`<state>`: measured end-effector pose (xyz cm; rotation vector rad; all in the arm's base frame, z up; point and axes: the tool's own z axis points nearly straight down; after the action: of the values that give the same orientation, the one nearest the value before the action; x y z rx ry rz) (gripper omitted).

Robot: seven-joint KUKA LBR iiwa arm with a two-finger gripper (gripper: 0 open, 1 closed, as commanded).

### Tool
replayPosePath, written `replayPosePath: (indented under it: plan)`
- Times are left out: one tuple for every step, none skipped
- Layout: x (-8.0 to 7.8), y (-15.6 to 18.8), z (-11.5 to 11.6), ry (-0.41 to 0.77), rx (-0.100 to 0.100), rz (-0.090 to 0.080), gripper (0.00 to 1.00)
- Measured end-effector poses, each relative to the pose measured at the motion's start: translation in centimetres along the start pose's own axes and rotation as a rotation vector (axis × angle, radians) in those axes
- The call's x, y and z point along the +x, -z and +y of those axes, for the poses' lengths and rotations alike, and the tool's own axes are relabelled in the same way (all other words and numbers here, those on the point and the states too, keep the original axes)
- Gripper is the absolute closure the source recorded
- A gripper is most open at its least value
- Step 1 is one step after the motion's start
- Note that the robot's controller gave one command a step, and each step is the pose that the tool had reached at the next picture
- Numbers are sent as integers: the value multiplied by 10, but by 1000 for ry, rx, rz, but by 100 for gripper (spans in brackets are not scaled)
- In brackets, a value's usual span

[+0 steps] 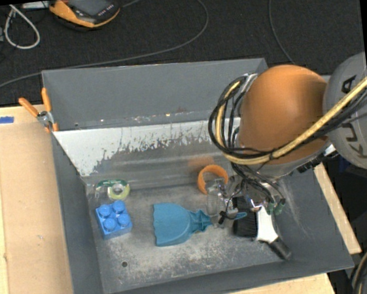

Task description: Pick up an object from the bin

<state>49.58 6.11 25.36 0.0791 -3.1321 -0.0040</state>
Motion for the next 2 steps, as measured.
replayPosePath:
  plan:
    - [-35, -58, -37, -89, 3, 0, 100]
    - [-99, -20, -43, -19, 0, -11, 0]
